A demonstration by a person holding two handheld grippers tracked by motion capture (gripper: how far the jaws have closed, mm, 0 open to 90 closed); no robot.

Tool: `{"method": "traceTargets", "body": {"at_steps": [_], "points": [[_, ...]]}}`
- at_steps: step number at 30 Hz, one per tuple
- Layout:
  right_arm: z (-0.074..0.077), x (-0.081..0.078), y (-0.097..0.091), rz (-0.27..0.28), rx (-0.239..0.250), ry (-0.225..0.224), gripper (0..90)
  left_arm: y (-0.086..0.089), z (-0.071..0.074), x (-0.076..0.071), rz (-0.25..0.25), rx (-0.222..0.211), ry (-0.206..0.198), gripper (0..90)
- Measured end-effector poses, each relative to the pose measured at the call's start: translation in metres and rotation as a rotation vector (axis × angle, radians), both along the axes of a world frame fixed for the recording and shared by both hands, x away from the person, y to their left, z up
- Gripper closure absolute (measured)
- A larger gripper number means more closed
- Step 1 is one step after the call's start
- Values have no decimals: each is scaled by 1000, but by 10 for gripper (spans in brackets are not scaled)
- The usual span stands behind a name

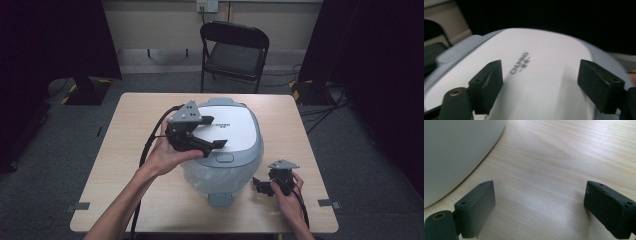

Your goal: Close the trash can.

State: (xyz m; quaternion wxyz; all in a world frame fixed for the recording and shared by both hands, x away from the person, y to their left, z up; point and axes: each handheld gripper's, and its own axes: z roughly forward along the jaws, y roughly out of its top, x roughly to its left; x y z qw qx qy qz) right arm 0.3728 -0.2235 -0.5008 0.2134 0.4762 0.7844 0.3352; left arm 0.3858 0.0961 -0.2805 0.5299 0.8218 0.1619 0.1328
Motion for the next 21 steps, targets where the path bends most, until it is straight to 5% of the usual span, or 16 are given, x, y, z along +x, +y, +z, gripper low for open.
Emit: {"method": "traceTargets", "body": {"at_steps": [8, 12, 21], "points": [[0, 0, 0, 1, 0, 1, 90, -5, 3, 1, 3, 4, 19, 205], [0, 0, 0, 1, 0, 0, 90, 2, 1, 9, -21, -71, 66, 213], [0, 0, 0, 1, 0, 0, 90, 46, 4, 17, 106, -187, 97, 215]]}}
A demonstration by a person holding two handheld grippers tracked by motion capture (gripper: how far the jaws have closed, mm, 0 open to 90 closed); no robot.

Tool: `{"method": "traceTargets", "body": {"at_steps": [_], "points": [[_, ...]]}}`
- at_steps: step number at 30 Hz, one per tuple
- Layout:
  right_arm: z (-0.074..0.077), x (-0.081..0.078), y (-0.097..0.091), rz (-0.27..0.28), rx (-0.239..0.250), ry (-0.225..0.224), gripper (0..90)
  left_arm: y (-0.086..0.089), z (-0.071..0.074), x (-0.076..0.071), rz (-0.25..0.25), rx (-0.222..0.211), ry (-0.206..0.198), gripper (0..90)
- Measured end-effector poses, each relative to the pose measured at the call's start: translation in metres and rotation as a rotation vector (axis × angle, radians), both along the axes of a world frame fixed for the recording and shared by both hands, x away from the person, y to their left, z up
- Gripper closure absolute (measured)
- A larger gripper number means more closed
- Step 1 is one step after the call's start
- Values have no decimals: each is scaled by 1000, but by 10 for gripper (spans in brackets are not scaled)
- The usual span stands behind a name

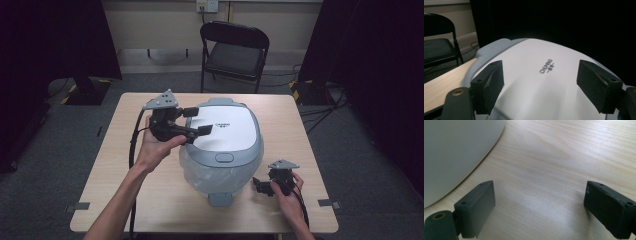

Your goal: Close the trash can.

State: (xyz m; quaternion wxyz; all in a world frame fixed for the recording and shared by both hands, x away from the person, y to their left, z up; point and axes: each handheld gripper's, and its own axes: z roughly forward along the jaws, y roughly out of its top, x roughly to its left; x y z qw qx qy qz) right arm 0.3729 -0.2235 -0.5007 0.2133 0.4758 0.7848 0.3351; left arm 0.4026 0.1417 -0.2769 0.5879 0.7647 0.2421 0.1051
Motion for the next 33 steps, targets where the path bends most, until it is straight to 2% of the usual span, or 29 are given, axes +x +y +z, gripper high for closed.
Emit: {"method": "traceTargets", "body": {"at_steps": [1, 2, 3, 4, 5, 7, 11, 12, 13, 14, 16, 18, 20, 23, 24, 25, 28, 33], "points": [[0, 0, 0, 0, 0, 0, 90, 0, 0, 0, 0, 0, 0, 215], [0, 0, 0, 0, 0, 1, 90, 11, -1, 1, 28, 5, -8, 214], [0, 0, 0, 0, 0, 1, 90, 11, -1, 1, 28, 5, -8, 209], [0, 0, 0, 0, 0, 0, 90, 23, -1, 1, 35, -9, -11, 191], [0, 0, 0, 0, 0, 0, 90, 23, -1, 1, 35, -9, -11, 177], [0, 0, 0, 0, 0, 1, 90, 34, -2, 0, 51, -10, -16, 171], [0, 0, 0, 0, 0, 1, 90, 56, -3, -3, 93, 5, -17, 162], [0, 0, 0, -1, 0, 1, 90, 68, -5, -3, 114, 2, -19, 161], [0, 0, 0, -1, 0, 1, 90, 68, -5, -3, 114, 2, -19, 161], [0, 0, 0, 0, -1, -1, 90, 79, -9, -5, 135, 8, -40, 163], [0, 0, 0, -1, 0, 0, 90, 85, -12, -6, 139, 18, -43, 164], [0, 0, 0, 0, 0, 0, 90, 99, -23, -8, 165, 37, -25, 162], [0, 0, 0, -1, 0, 1, 90, 104, -27, -9, 173, 45, -19, 163], [0, 0, 0, 0, 0, 0, 90, 116, -40, -11, 213, 79, 1, 164], [0, 0, 0, 0, 1, 1, 90, 123, -48, -10, 225, 98, 20, 164], [0, 0, 0, 0, 1, 1, 90, 123, -48, -10, 225, 98, 20, 164], [0, 0, 0, -1, 0, 1, 90, 133, -60, -10, 262, 124, 45, 167], [0, 0, 0, -1, 0, 1, 90, 147, -90, -12, 306, 172, 105, 202]]}}
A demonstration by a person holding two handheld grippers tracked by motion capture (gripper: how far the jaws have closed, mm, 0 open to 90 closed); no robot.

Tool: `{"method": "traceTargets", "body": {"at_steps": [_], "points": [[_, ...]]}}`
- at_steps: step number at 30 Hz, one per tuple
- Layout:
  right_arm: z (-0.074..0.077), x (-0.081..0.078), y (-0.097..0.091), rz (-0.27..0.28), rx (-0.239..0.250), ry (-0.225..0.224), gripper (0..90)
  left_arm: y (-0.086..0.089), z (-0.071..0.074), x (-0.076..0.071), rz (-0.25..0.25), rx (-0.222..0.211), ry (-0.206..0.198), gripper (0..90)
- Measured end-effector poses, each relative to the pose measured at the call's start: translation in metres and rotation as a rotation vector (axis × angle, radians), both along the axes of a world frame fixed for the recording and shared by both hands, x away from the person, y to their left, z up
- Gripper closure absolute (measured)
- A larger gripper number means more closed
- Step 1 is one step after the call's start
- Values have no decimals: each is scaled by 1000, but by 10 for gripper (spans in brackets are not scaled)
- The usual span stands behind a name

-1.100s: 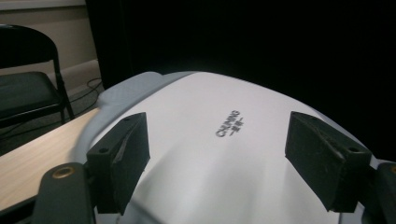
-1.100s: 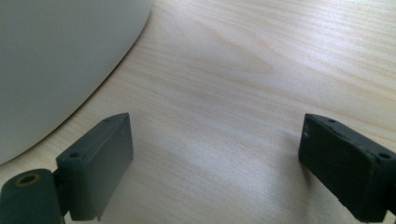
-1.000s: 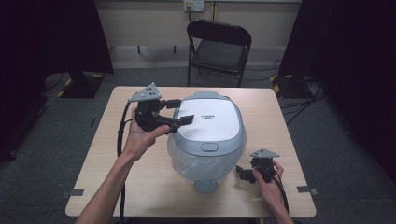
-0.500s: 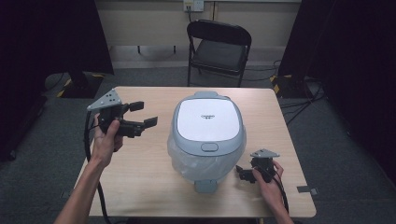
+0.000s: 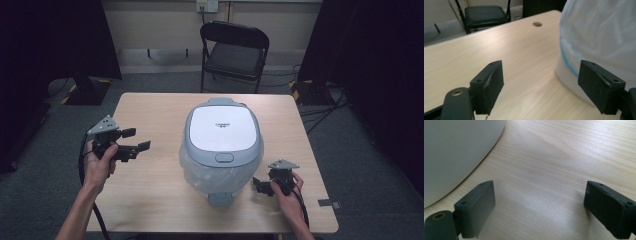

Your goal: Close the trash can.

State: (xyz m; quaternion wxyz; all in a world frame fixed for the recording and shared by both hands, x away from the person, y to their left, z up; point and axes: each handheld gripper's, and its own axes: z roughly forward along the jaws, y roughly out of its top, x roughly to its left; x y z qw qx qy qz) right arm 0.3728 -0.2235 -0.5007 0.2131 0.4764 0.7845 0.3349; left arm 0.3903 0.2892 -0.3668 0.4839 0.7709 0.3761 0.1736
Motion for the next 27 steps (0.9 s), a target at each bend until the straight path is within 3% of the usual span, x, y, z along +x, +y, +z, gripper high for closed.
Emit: {"method": "traceTargets", "body": {"at_steps": [4, 5, 6, 13, 15, 16, 17, 18, 21, 24, 25, 27], "points": [[0, 0, 0, 1, 0, -1, 90, 8, -20, -3, 44, 17, 57, 196], [0, 0, 0, 0, 0, 0, 90, 11, -30, -6, 51, 25, 82, 193], [0, 0, 0, 0, 0, 0, 90, 11, -30, -6, 51, 25, 82, 189], [0, 0, 0, 0, 0, 0, 90, 23, -67, -17, 97, 47, 136, 181], [0, 0, 0, 1, 0, -1, 90, 22, -81, -22, 139, 64, 135, 182], [0, 0, 0, 1, 0, -1, 90, 22, -81, -22, 139, 64, 135, 182], [0, 0, 0, 1, 0, -1, 90, 22, -93, -24, 143, 103, 158, 182], [0, 0, 0, 1, 0, -1, 90, 22, -93, -24, 143, 103, 158, 182], [0, 0, 0, 1, 0, -1, 90, 25, -116, -24, 150, 140, 210, 181], [0, 0, 0, 1, 0, -1, 90, 23, -123, -25, 137, 155, 238, 178], [0, 0, 0, 1, 0, -1, 90, 20, -126, -26, 134, 178, 233, 170], [0, 0, 0, 0, 0, -1, 90, 18, -130, -28, 148, 178, 214, 153]]}}
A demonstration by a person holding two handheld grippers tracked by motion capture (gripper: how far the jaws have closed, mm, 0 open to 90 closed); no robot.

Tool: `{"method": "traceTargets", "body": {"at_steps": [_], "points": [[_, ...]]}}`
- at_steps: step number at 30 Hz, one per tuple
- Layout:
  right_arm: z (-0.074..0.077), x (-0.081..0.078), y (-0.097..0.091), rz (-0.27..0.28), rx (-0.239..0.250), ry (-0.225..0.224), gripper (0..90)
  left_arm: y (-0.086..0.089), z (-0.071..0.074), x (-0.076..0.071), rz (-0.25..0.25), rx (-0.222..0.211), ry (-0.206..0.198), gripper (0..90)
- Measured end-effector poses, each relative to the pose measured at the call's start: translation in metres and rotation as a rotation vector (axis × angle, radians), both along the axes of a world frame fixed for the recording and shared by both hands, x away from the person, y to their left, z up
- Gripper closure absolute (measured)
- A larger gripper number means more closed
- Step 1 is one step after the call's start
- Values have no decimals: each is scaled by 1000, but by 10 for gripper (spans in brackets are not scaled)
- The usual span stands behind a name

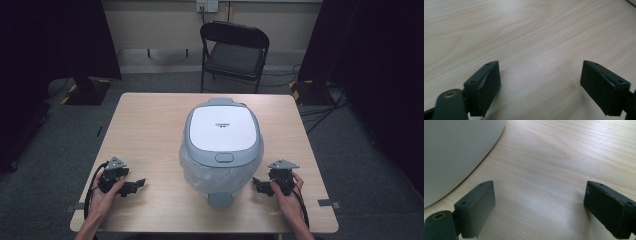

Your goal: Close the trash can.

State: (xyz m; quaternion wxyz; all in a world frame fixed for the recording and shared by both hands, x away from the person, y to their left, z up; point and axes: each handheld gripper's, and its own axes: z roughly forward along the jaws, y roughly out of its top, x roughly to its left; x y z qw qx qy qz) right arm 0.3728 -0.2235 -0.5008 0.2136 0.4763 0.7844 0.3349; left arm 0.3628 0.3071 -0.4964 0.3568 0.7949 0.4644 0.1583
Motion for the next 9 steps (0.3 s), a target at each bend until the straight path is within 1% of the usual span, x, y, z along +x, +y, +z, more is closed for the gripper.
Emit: {"method": "traceTargets", "body": {"at_steps": [2, 3, 4, 5, 8, 9], "points": [[0, 0, 0, 0, 0, 0, 90, -1, -1, -1, 6, 10, -9, 153], [0, 0, 0, 0, 0, 0, 90, -2, -2, -2, 6, 21, -24, 153], [0, 0, 0, -1, 1, 1, 90, -4, -5, -4, 5, 47, -58, 146], [0, 0, 0, -1, 0, 0, 90, -6, -6, -5, 9, 54, -66, 128], [0, 0, 0, -3, 0, 1, 90, -7, -6, -3, -16, 57, -53, 82], [0, 0, 0, -3, 0, 1, 90, -8, -7, -3, -16, 55, -50, 63]]}}
